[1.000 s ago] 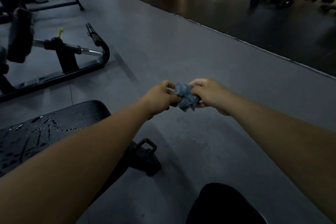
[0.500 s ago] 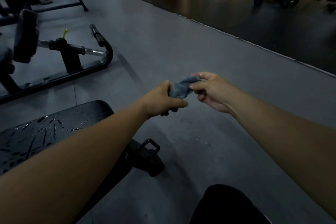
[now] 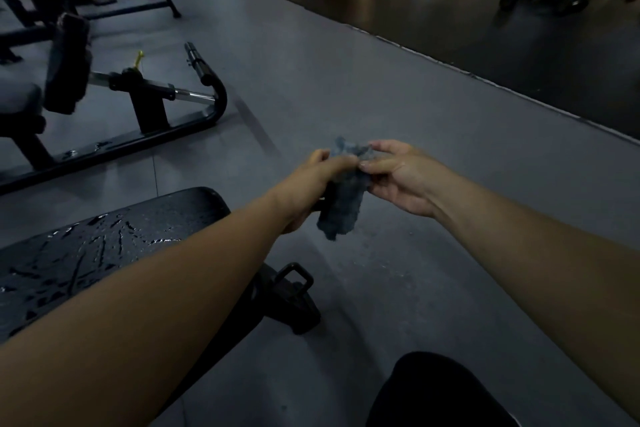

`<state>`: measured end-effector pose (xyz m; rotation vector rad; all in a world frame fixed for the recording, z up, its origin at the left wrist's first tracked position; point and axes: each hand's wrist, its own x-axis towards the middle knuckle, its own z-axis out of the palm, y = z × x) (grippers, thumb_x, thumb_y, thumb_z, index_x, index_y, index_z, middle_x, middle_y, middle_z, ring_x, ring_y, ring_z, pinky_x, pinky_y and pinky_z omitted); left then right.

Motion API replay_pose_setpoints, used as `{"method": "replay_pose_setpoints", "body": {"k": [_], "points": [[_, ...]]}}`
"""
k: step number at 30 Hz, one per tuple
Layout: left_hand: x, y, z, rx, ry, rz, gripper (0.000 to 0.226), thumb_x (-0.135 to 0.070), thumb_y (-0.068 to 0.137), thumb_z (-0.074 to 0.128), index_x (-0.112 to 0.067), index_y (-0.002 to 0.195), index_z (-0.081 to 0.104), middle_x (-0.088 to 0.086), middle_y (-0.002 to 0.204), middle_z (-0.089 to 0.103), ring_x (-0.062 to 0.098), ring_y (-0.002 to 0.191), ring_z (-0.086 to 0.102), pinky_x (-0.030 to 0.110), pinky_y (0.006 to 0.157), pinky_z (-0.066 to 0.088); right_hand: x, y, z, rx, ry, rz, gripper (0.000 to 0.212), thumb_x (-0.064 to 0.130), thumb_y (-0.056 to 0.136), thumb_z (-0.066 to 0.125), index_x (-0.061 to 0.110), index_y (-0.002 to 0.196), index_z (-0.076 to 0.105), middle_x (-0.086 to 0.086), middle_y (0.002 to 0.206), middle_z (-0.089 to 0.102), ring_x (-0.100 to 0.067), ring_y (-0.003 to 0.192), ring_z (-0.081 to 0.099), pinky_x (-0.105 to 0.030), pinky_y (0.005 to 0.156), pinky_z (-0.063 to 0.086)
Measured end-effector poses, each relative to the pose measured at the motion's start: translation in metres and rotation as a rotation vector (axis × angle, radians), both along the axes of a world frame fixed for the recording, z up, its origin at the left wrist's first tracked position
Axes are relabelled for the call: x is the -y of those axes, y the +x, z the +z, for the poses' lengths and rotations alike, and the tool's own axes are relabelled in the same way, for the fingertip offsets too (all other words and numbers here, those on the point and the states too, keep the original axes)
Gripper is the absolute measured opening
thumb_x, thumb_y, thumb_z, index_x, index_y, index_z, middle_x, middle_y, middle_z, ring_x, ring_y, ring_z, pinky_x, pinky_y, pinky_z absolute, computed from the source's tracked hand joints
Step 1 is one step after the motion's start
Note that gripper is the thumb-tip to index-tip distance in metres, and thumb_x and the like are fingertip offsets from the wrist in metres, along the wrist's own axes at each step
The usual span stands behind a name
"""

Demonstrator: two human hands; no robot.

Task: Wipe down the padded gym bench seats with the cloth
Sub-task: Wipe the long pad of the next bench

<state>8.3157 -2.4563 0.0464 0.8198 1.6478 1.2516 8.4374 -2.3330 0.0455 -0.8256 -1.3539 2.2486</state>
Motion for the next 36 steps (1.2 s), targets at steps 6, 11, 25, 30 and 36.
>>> {"method": "replay_pose_setpoints", "body": {"k": [6, 11, 25, 30, 36], "points": [[0.014, -0.013, 0.006, 0.026, -0.014, 0.048, 0.029, -0.028, 0.093, 0.069, -0.013, 0.118, 0.067, 0.005, 0.108, 0.075, 0.021, 0.101, 0.071, 0.033, 0.085, 0.056, -0.002, -0.010, 0.000, 0.127, 0.178, 0.026, 0.036, -0.004, 0.092, 0.061, 0.009, 0.126, 0.059, -0.002, 0.085, 0.066, -0.008, 0.062, 0.049, -0.017, 0.044, 0.030], [0.046, -0.033, 0.017, -0.035, 0.113, 0.182, 0.025, -0.028, 0.095, 0.065, -0.009, 0.112, 0.069, 0.007, 0.107, 0.075, 0.021, 0.102, 0.071, 0.033, 0.090, 0.056, 0.015, -0.027, 0.005, 0.081, 0.126, 0.309, 0.023, 0.037, 0.082, 0.076, 0.023, 0.099, 0.071, 0.008, 0.080, 0.064, -0.007, 0.072, 0.046, -0.024, 0.064, 0.032], [0.226, -0.082, -0.018, -1.171, -0.691, 0.381, 0.031, -0.033, 0.100, 0.050, -0.020, 0.128, 0.055, 0.004, 0.130, 0.057, 0.029, 0.117, 0.054, 0.044, 0.098, 0.046, 0.139, -0.154, 0.004, -0.107, 0.810, 0.229, 0.013, 0.033, 0.092, 0.060, 0.020, 0.088, 0.059, -0.005, 0.089, 0.070, -0.026, 0.083, 0.068, -0.044, 0.077, 0.057], [0.249, -0.085, -0.020, -1.189, -0.698, 0.199, 0.037, -0.029, 0.100, 0.041, -0.017, 0.133, 0.053, 0.004, 0.140, 0.050, 0.029, 0.124, 0.051, 0.043, 0.104, 0.045, 0.190, -0.146, -0.013, 0.198, 1.407, 0.764, 0.066, 0.078, 0.090, 0.025, 0.031, 0.092, 0.070, 0.002, 0.106, 0.070, -0.026, 0.106, 0.062, -0.039, 0.091, 0.046], [0.268, -0.100, -0.035, -1.385, -0.623, 0.125, 0.064, -0.056, 0.100, 0.022, -0.018, 0.148, 0.037, 0.001, 0.154, 0.039, 0.024, 0.136, 0.040, 0.040, 0.110, 0.039, 0.219, -0.188, -0.009, 0.647, 1.674, 0.539, 0.033, 0.035, 0.102, 0.041, 0.014, 0.125, 0.055, -0.013, 0.127, 0.058, -0.034, 0.114, 0.055, -0.042, 0.092, 0.042]]}}
